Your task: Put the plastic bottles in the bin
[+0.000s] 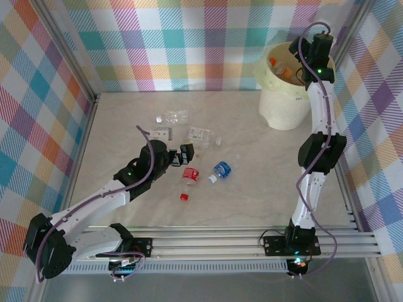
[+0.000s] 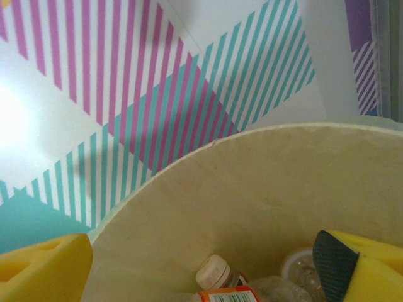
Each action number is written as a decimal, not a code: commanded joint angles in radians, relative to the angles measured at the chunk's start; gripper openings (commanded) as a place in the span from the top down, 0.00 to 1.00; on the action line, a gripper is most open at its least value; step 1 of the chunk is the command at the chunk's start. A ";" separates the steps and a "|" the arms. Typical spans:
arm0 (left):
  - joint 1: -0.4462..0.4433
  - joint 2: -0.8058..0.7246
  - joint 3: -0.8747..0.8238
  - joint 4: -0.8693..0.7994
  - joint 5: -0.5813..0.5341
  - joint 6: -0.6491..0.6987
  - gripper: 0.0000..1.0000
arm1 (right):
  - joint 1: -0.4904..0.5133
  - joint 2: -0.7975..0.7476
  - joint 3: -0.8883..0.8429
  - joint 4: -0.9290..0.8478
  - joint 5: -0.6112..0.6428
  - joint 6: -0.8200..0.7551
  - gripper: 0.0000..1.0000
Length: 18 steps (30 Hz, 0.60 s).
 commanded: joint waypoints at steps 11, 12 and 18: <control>0.031 0.160 0.113 -0.164 -0.049 -0.162 0.00 | -0.001 -0.302 -0.312 0.135 -0.129 -0.112 0.00; 0.031 0.172 0.114 -0.175 -0.050 -0.181 0.00 | -0.001 -0.333 -0.358 0.154 -0.150 -0.117 0.00; 0.031 0.221 0.090 -0.180 0.011 -0.255 0.00 | 0.002 -0.531 -0.613 0.210 -0.309 -0.147 0.00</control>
